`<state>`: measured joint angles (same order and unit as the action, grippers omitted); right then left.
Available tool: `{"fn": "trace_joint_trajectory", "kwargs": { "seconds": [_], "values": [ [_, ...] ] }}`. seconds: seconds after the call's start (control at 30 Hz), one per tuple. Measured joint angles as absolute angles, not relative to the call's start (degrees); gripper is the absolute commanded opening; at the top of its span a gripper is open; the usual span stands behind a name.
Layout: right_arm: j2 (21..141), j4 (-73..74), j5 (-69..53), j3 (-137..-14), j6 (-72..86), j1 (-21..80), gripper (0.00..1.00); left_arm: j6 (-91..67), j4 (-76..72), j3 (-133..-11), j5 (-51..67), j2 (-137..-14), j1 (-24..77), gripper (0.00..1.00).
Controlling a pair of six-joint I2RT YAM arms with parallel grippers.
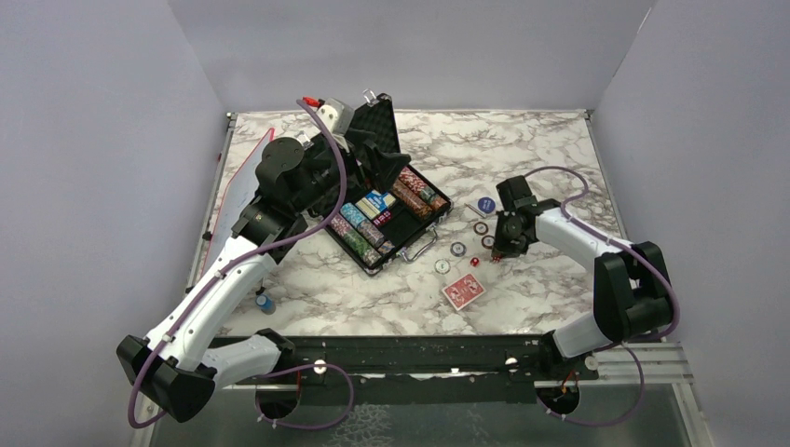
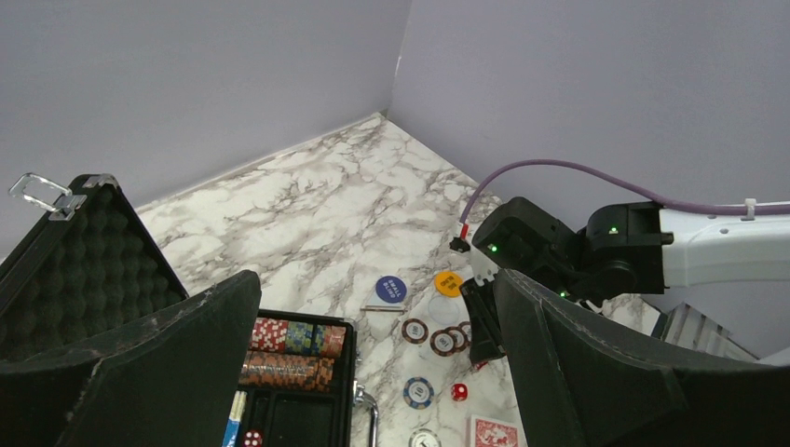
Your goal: Pack up texas hold em set
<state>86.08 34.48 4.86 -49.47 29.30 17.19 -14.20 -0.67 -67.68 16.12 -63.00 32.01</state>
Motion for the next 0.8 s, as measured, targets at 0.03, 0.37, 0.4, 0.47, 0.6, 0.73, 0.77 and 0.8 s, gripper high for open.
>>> {"fn": "trace_joint_trajectory", "kwargs": {
  "seconds": [0.03, 0.37, 0.4, 0.47, 0.6, 0.73, 0.77, 0.8],
  "values": [
    [86.1, 34.8, 4.8, -50.2, 28.9, 17.2, 0.14, -14.3, -0.6, -67.7, 15.7, -63.0, 32.0, 0.99],
    [88.6, 35.6, -3.0, -67.9, 24.1, 21.3, 0.15, -18.2, 5.5, -74.4, 8.7, -64.7, 32.0, 0.99],
    [89.4, 35.2, -4.3, -70.7, 23.2, 21.8, 0.15, -18.9, 6.5, -75.7, 7.5, -64.7, 32.0, 0.99],
    [94.1, 34.7, -6.0, -75.2, 21.7, 24.4, 0.15, -19.9, 7.7, -77.7, 5.8, -64.7, 32.0, 0.99],
    [102.6, 34.1, -8.2, -84.1, 17.8, 28.7, 0.15, -21.6, 9.8, -79.9, 2.9, -63.9, 32.0, 0.99],
    [110.9, 34.2, -9.5, -92.7, 13.1, 32.8, 0.15, -22.7, 11.8, -80.8, 0.4, -63.3, 32.0, 0.99],
    [112.8, 34.5, -9.7, -94.8, 12.0, 33.6, 0.15, -23.0, 12.5, -81.0, -0.2, -63.3, 32.0, 0.99],
    [114.7, 34.7, -9.8, -97.0, 11.1, 34.4, 0.15, -23.2, 12.8, -81.0, -0.6, -63.3, 32.0, 0.99]
  ]
}}
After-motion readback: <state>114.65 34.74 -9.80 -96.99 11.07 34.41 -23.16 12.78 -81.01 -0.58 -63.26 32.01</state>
